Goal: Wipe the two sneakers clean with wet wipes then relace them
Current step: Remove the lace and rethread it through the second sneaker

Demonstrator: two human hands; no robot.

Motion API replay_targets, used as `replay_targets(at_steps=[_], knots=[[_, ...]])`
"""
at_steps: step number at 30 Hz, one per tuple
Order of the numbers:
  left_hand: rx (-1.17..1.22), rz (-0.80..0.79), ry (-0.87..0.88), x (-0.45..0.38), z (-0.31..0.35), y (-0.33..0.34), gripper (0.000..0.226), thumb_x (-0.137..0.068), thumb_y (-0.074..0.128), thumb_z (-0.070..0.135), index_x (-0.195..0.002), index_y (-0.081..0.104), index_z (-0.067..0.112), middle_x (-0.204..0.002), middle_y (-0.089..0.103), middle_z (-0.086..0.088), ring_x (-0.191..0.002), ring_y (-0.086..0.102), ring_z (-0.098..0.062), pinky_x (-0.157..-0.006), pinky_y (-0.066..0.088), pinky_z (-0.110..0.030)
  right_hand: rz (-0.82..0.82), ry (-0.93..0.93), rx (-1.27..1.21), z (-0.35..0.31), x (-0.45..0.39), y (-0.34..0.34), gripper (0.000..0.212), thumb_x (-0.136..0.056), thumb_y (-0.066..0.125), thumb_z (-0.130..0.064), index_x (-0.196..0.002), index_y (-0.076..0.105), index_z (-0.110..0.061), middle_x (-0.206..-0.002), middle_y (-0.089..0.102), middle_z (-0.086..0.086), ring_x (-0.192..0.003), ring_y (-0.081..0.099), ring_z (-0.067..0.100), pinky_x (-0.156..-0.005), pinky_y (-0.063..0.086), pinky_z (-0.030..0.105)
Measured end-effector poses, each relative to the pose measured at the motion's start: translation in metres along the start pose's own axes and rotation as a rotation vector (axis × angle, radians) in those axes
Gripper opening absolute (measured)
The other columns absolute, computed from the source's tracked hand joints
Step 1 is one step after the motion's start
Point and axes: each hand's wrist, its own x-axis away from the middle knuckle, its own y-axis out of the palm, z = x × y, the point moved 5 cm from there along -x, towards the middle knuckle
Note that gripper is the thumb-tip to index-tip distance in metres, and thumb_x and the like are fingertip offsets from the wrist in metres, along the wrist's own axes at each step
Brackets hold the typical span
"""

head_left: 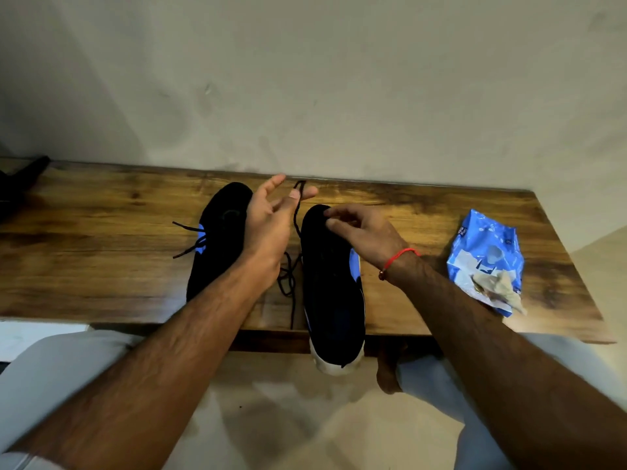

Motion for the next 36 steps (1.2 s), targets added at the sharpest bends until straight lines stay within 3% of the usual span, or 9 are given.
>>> replay_targets(at_steps=[3,8,12,15,17,21,27,32,36], knots=[[0.027,-0.106,0.096,0.011,0.008,0.011,0.045,-0.102,0.059,0.01,-0.145,0.044,0.014,-0.105,0.079,0.0,-0.111,0.07,-0.012,-0.092,0.056,-0.024,-0.116,-0.098,-0.003,-0.008,0.002,0.02,0.026,-0.091,0.07,-0.025,-0.114,0.068,-0.013,-0.107,0.073,0.002,-0.101,0.068,0.013,-0.089,0.054,0.026],[0.143,-0.134,0.149,0.015,0.02,0.012,0.044,-0.1,0.062,0.01,-0.141,0.047,0.014,-0.105,0.079,-0.004,-0.109,0.071,-0.013,-0.077,0.053,-0.015,-0.072,-0.179,0.153,-0.017,-0.001,0.024,0.01,-0.094,0.066,-0.023,-0.096,0.072,-0.015,-0.078,0.063,-0.015,-0.07,0.058,-0.007,-0.067,0.043,0.018],[0.269,0.031,0.22,0.006,0.035,-0.011,0.041,-0.098,0.063,0.01,-0.138,0.051,0.012,-0.102,0.079,-0.004,-0.097,0.072,-0.015,-0.069,0.049,-0.012,-0.018,0.008,0.43,0.007,-0.011,0.015,0.016,-0.082,0.07,-0.044,-0.067,0.066,-0.041,-0.085,0.066,-0.012,-0.095,0.063,0.021,-0.09,0.049,0.047],[0.237,0.071,0.228,0.0,0.034,-0.022,0.039,-0.098,0.065,0.011,-0.135,0.053,0.012,-0.103,0.079,-0.004,-0.096,0.071,-0.014,-0.081,0.053,-0.019,-0.004,-0.025,0.387,0.004,-0.009,0.017,0.045,-0.069,0.064,-0.065,-0.108,0.068,-0.043,-0.119,0.066,-0.005,-0.118,0.058,0.025,-0.1,0.045,0.049],[0.152,0.012,0.201,0.003,0.026,-0.017,0.031,-0.098,0.064,0.01,-0.128,0.059,0.011,-0.103,0.079,-0.004,-0.103,0.072,-0.014,-0.097,0.053,-0.029,-0.027,-0.173,0.276,-0.019,-0.002,0.022,0.057,-0.082,0.07,-0.055,-0.131,0.06,-0.028,-0.129,0.063,-0.002,-0.122,0.056,0.017,-0.103,0.044,0.037],[0.068,-0.115,0.174,0.013,0.016,-0.002,0.019,-0.099,0.062,0.009,-0.117,0.066,0.012,-0.102,0.079,-0.002,-0.111,0.071,-0.012,-0.1,0.052,-0.028,0.009,-0.235,0.076,-0.033,0.001,0.026,0.032,-0.092,0.069,-0.032,-0.118,0.065,-0.014,-0.11,0.07,-0.003,-0.101,0.065,0.01,-0.091,0.052,0.034],[0.057,-0.048,0.201,0.012,0.025,-0.009,0.015,-0.099,0.064,0.013,-0.114,0.066,0.013,-0.1,0.079,0.002,-0.109,0.07,-0.006,-0.094,0.047,-0.013,0.247,-0.231,0.221,-0.025,-0.004,0.001,0.076,-0.078,0.07,-0.06,-0.141,0.04,-0.029,-0.13,0.057,-0.003,-0.121,0.053,0.017,-0.099,0.045,0.039],[0.092,-0.094,0.182,0.017,0.023,0.0,0.018,-0.1,0.061,0.01,-0.117,0.065,0.01,-0.103,0.079,-0.001,-0.106,0.071,-0.007,-0.089,0.052,-0.019,0.004,-0.262,0.169,-0.03,-0.001,0.024,0.018,-0.094,0.064,-0.037,-0.096,0.074,-0.023,-0.083,0.075,-0.008,-0.081,0.068,0.002,-0.078,0.053,0.033],[0.223,0.138,0.134,0.001,0.031,-0.026,0.019,-0.099,0.06,0.007,-0.115,0.064,0.018,-0.102,0.079,0.003,-0.1,0.071,0.0,-0.081,0.051,-0.025,0.056,-0.174,0.285,-0.02,-0.006,0.013,0.026,-0.089,0.055,-0.057,-0.078,0.072,-0.04,-0.071,0.071,-0.019,-0.08,0.066,-0.002,-0.088,0.051,0.045]])
